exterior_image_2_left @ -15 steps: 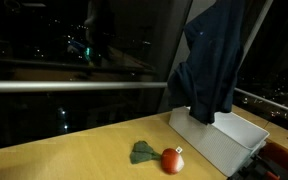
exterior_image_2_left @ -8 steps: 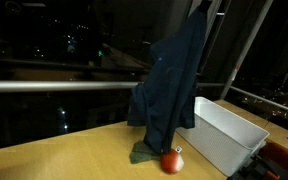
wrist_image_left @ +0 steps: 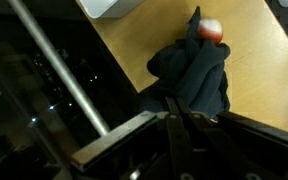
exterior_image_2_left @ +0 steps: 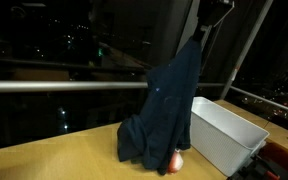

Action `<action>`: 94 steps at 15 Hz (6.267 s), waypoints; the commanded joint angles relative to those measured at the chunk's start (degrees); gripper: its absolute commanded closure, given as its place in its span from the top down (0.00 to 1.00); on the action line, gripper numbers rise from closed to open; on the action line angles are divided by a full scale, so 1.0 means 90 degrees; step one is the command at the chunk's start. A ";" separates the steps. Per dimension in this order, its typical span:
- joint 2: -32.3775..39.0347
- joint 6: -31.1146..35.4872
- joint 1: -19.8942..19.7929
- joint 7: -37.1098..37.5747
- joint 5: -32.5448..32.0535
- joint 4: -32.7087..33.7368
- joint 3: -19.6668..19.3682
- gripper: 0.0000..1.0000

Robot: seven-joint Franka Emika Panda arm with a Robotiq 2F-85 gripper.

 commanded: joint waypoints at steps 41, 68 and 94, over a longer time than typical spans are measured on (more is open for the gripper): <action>0.2420 0.4236 -0.3174 -0.2803 0.3477 -0.3251 -0.1383 0.65; -0.1080 0.3289 -0.2360 -0.2349 0.3071 -0.3582 -0.1411 0.04; 0.0429 0.1905 -0.0681 -0.1572 0.2139 -0.1217 -0.0650 0.98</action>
